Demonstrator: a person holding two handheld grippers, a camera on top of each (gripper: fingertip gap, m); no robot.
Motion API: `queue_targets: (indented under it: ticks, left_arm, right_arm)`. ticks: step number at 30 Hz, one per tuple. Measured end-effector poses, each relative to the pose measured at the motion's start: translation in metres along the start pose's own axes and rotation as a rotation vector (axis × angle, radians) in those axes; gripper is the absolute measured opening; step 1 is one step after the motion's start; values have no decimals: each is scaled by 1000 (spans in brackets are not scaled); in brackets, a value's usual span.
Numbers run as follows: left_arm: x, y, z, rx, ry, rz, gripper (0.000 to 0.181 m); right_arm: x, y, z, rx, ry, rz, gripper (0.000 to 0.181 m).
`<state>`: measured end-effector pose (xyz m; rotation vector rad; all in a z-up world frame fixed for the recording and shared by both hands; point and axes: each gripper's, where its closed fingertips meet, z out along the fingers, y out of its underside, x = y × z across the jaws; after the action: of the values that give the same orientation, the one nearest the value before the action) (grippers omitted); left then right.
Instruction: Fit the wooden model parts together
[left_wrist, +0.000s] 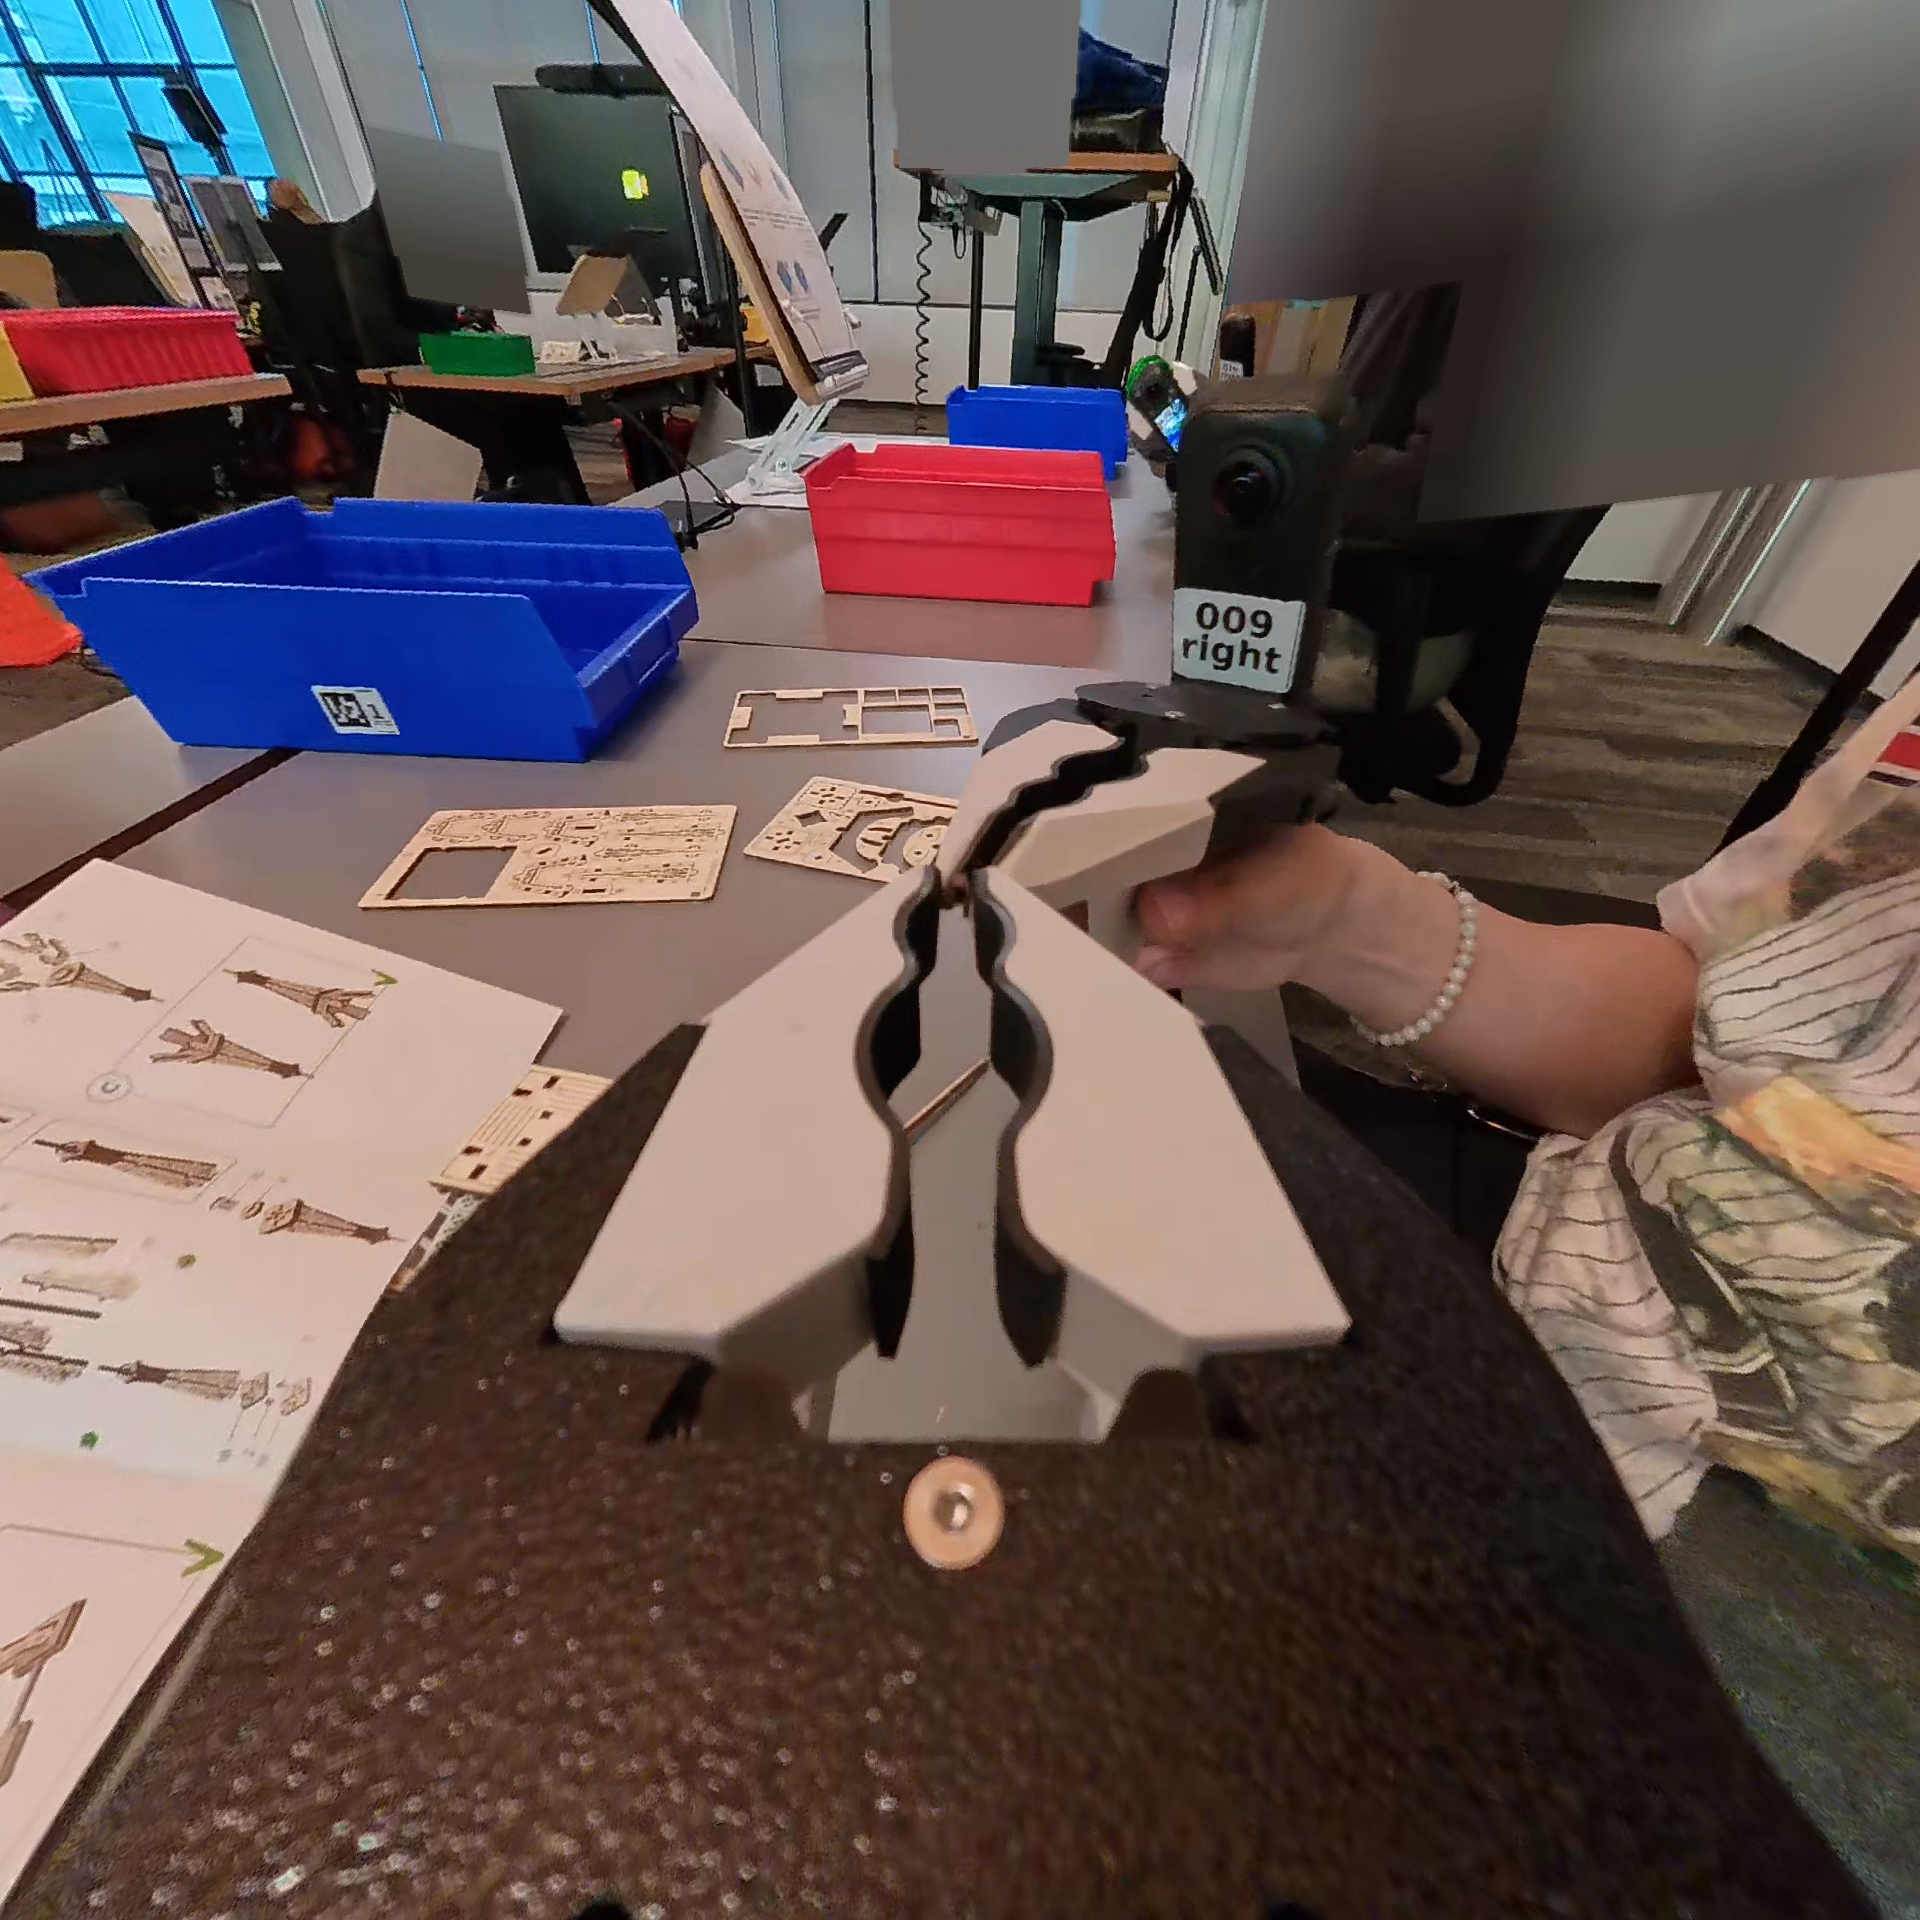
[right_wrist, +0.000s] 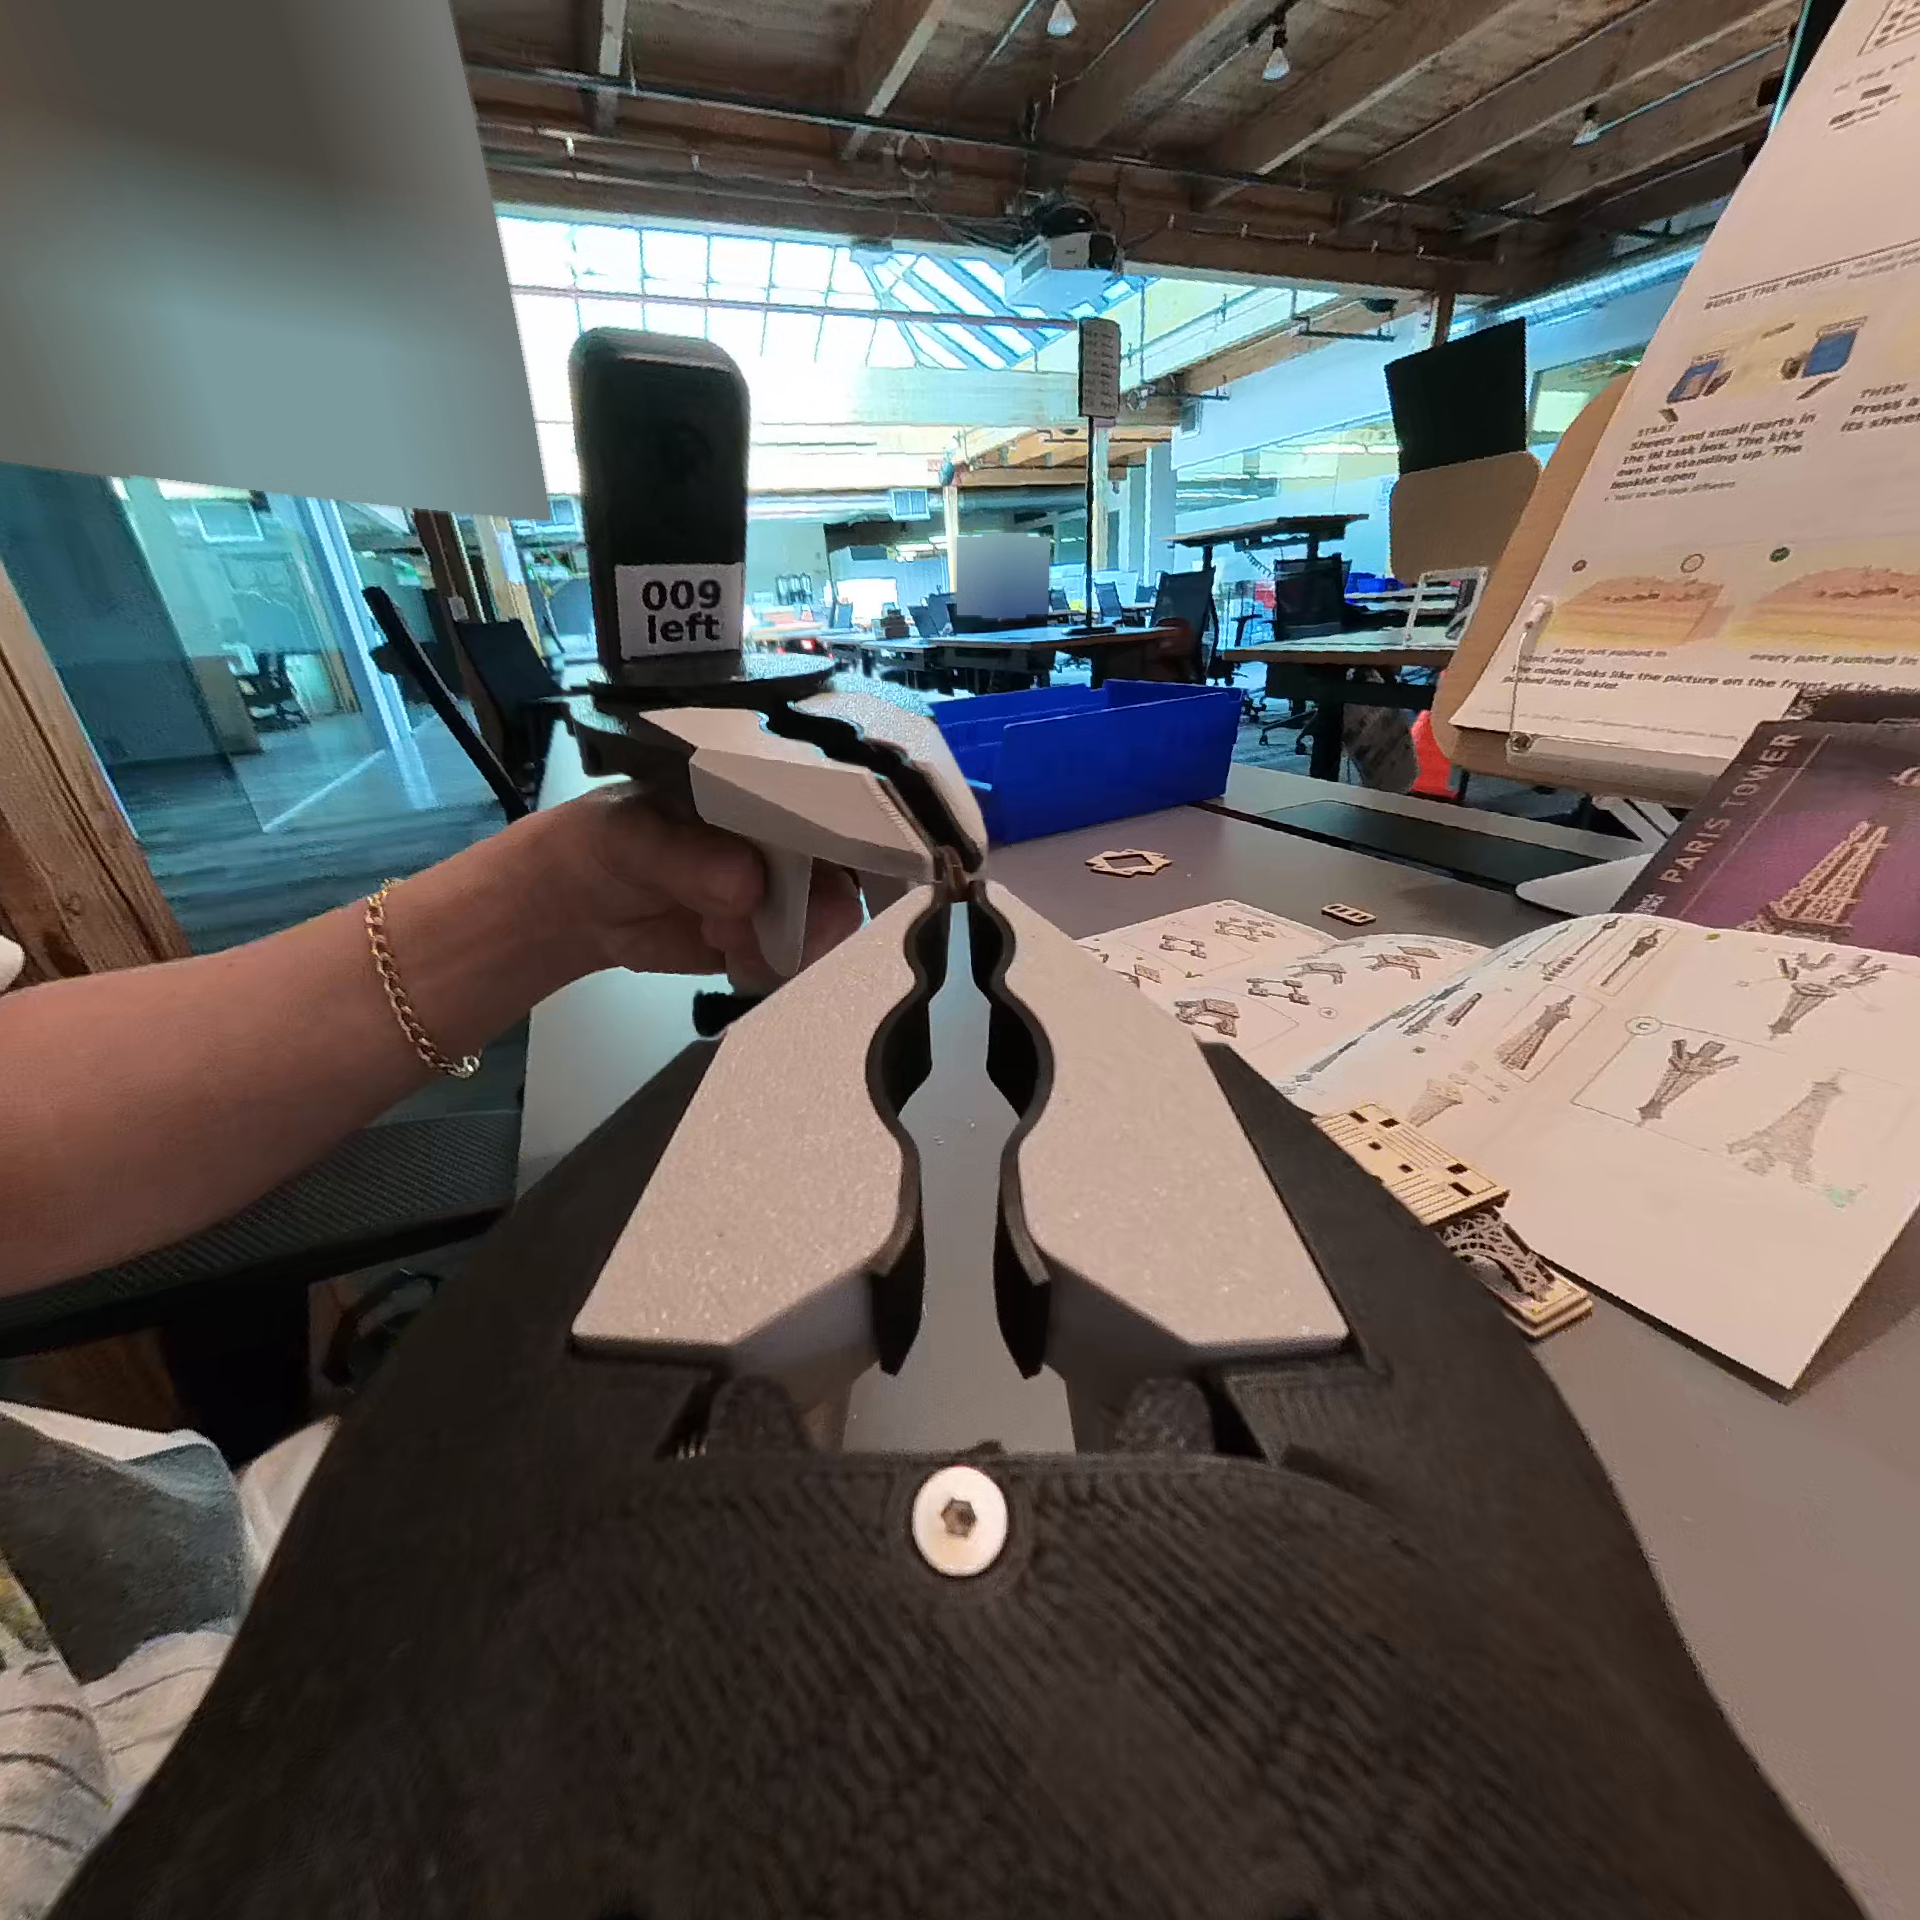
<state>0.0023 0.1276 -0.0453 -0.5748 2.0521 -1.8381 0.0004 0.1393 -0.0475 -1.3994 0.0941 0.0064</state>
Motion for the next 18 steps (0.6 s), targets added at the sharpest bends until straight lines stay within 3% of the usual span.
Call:
queue_targets:
  ticks: [5, 18]
  left_arm:
    - [0, 2, -4, -16, 1, 7, 5]
    - [2, 4, 2, -38, 3, 27, 0]
  right_arm:
    - [1, -3, -3, 31, -31, 82, 1]
    - [0, 4, -4, -30, -46, 34, 1]
